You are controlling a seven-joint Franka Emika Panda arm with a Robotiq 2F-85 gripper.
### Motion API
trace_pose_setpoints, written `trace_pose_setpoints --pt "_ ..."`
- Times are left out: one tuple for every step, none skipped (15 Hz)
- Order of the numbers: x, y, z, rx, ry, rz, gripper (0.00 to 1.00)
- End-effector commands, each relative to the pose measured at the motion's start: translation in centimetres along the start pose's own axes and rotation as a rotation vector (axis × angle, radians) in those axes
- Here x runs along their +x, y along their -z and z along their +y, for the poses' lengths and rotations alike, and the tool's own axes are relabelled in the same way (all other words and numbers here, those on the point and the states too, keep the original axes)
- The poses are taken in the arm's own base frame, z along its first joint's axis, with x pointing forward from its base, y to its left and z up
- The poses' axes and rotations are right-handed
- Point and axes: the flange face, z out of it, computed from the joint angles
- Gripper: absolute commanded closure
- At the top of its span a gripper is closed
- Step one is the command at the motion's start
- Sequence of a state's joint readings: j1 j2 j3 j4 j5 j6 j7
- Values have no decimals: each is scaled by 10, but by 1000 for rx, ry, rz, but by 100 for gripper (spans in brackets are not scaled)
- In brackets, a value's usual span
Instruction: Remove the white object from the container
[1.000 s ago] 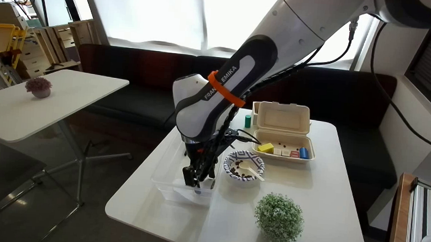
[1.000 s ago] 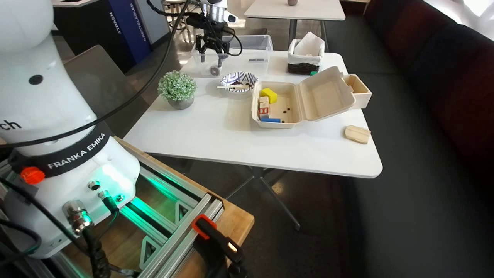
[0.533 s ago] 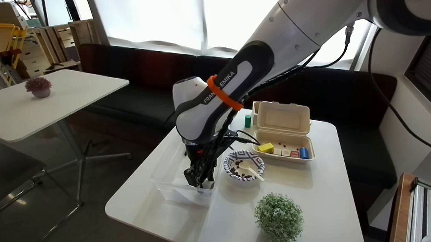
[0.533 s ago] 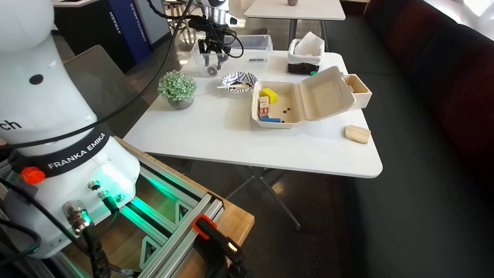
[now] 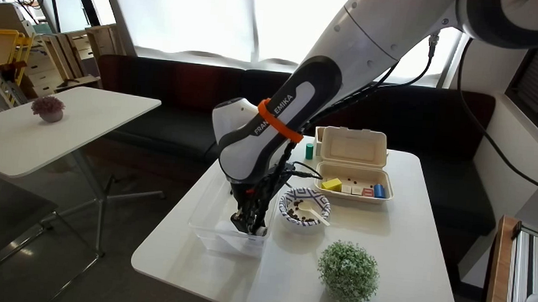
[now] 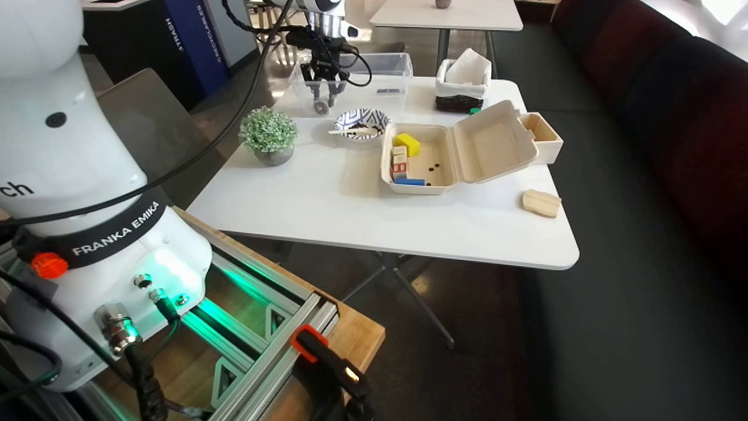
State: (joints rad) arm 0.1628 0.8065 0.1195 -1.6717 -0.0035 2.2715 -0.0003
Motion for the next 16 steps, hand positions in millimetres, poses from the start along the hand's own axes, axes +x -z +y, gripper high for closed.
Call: trace_pose_setpoints --pt "5 -7 -4 -28 37 -6 53" --pt "5 -8 -4 -31 43 -6 52" --pt "5 -9 -5 -36 49 -7 52" --pt "5 -10 -5 -40 61 -4 51" --pt "6 -13 -6 -45 71 -4 52" --pt "6 -15 -7 -52 85 -2 52" --pt "7 -17 -8 -60 103 6 53" --pt "9 -18 -10 -68 117 15 54" --pt "9 -19 -12 -75 130 21 55" --pt "10 -20 -14 -83 144 28 55" --pt "11 -21 -15 -89 155 32 55" --pt "12 -22 -17 -96 168 40 55" --pt "13 -22 -18 -99 177 50 56" --pt "13 -23 -19 -102 187 56 56" --pt "14 -23 -21 -105 194 64 56" --pt "14 -23 -21 -107 200 68 58"
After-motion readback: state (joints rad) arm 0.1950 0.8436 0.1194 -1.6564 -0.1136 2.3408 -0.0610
